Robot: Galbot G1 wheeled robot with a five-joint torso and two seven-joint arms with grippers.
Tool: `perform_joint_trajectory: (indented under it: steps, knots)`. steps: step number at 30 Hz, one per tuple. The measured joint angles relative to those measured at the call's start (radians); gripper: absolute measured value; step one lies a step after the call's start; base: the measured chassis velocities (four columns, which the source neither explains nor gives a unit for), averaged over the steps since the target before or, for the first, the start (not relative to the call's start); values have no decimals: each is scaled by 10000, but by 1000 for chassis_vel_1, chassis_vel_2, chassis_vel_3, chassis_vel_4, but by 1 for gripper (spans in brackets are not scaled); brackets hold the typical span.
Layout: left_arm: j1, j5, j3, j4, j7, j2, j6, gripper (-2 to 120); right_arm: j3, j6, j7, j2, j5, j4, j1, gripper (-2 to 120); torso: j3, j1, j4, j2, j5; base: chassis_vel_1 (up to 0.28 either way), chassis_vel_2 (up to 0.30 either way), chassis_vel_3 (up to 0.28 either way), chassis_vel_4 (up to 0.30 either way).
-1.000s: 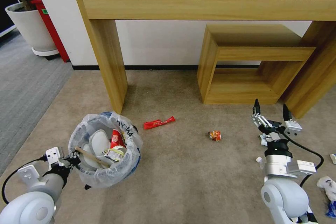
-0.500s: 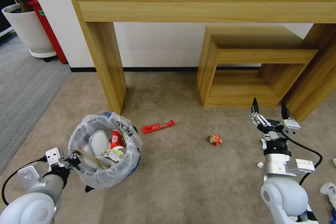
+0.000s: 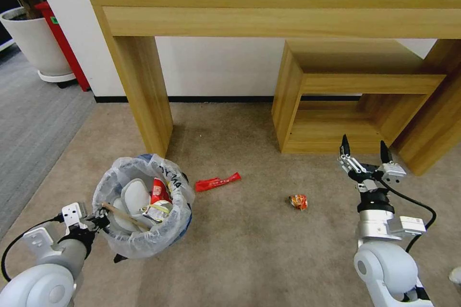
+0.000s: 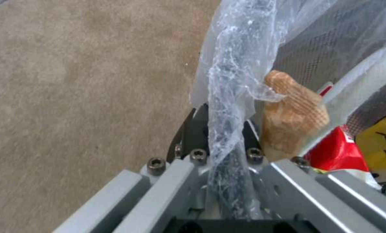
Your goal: Pick up the trash bin and place the garbage on the floor into it.
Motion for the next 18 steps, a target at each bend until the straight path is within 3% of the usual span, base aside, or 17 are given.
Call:
perform_joint_trajectory:
  steps: [18]
  knots:
    - [-19, -15, -25, 169, -60, -19, 119, 1, -268, 115, -8, 3, -72, -330, 258, 100, 0, 0, 1, 0, 1, -79, 82, 89, -78]
